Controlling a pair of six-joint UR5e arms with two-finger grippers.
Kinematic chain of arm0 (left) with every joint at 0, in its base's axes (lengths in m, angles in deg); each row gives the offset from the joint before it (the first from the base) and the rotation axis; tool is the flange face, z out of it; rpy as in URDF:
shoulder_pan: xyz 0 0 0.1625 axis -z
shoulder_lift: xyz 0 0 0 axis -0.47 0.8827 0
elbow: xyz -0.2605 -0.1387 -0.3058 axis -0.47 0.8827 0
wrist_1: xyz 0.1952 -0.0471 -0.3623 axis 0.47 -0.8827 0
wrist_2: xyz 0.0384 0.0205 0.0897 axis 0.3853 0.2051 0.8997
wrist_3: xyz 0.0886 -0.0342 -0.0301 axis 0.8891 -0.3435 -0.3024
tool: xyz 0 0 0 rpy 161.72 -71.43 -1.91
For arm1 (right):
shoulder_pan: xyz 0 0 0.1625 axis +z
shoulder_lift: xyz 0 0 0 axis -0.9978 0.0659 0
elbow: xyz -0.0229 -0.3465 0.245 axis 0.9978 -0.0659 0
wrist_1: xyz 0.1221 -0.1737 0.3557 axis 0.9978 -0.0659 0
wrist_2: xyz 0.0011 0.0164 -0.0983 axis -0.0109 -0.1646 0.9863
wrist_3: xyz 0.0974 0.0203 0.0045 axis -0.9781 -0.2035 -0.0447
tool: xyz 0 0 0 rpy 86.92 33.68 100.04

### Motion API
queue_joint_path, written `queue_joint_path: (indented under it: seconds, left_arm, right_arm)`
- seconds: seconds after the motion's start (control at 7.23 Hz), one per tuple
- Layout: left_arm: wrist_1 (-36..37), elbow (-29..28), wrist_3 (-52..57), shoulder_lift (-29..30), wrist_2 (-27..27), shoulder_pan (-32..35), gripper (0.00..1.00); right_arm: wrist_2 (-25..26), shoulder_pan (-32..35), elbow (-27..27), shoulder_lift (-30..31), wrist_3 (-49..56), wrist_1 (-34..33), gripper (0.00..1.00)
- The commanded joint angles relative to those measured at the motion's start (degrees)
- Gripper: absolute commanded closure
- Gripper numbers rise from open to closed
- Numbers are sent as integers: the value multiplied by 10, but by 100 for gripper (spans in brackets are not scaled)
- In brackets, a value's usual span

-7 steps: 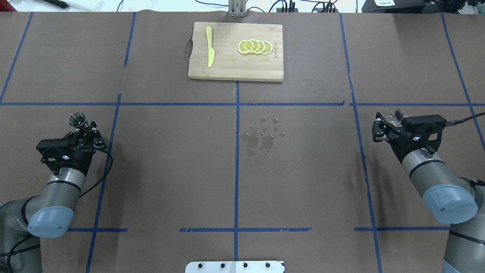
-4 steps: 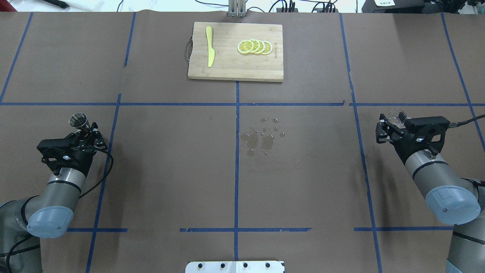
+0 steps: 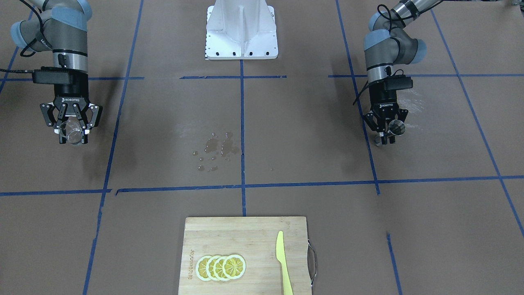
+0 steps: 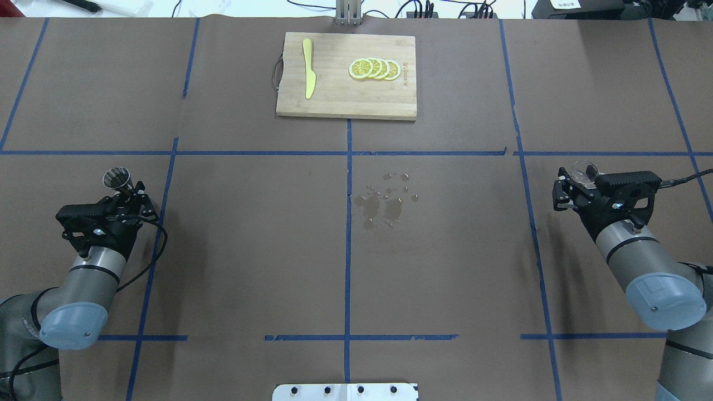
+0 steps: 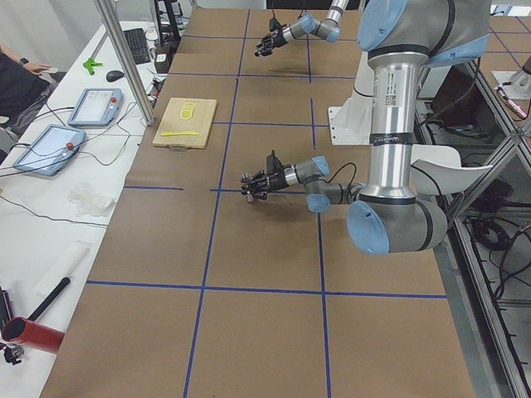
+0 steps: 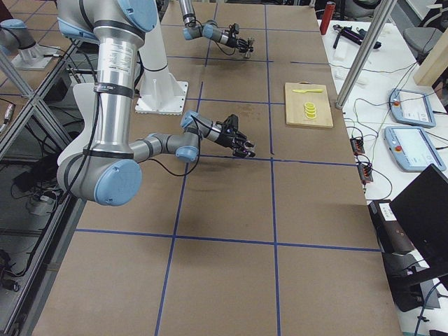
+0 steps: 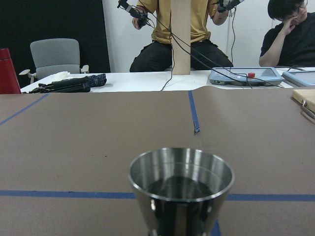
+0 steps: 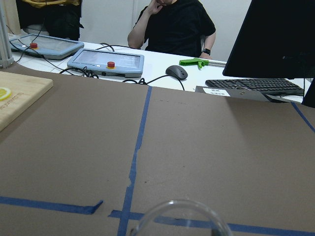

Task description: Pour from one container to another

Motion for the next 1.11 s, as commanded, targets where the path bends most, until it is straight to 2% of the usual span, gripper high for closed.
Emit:
queue_joint_path:
  seconds: [0.0, 0.28, 0.55, 0.69, 0.83, 0.97]
  left_arm:
    - [0, 0, 2, 0, -6, 0, 61]
    - [0, -1, 3, 0, -8, 0, 53]
    - [0, 0, 4, 0, -8, 0, 51]
    - [0, -1, 4, 0, -8, 0, 29]
    - [1, 0, 5, 0, -14, 0, 0]
    - [0, 5, 27, -1, -33, 2, 0]
  right_arm:
    - [0, 0, 0, 0, 0, 0, 100]
    - [0, 0, 0, 0, 0, 1, 100]
    - [0, 0, 0, 0, 0, 1, 100]
    - [0, 0, 0, 0, 0, 1, 100]
    - [0, 0, 0, 0, 0, 2, 100]
    - [0, 0, 0, 0, 0, 2, 100]
